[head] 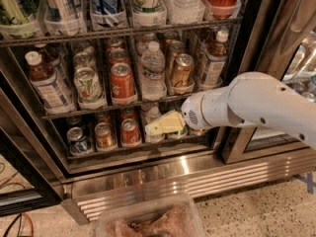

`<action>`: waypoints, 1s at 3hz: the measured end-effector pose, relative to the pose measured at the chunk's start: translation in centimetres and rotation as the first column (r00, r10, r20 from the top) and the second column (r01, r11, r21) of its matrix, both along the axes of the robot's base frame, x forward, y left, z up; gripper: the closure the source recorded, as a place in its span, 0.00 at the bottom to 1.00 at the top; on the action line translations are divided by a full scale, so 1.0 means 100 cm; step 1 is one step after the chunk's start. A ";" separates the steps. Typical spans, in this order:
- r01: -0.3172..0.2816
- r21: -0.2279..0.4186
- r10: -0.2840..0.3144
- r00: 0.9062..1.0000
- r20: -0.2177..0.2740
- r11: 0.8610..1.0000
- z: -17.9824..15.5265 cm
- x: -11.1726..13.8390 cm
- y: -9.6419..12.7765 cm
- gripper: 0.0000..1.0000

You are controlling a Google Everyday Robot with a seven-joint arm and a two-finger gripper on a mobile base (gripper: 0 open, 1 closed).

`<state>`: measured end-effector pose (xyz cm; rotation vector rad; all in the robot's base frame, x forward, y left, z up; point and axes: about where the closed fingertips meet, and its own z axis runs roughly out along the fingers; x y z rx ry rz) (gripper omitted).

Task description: Pick orange can from middle shelf of fridge

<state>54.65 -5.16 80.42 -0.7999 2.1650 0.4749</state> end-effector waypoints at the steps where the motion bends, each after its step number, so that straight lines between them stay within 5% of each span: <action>1: 0.000 0.000 0.000 1.000 0.000 1.000 0.000 0.000 0.000 0.00; 2: 0.094 -0.037 -0.093 0.995 0.048 0.995 0.006 0.021 -0.028 0.00; 3: 0.245 -0.116 -0.226 0.961 0.157 0.963 0.023 0.054 -0.109 0.00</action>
Offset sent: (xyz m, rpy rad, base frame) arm 0.0837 -0.1340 0.0328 -0.1691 -0.2010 -0.4166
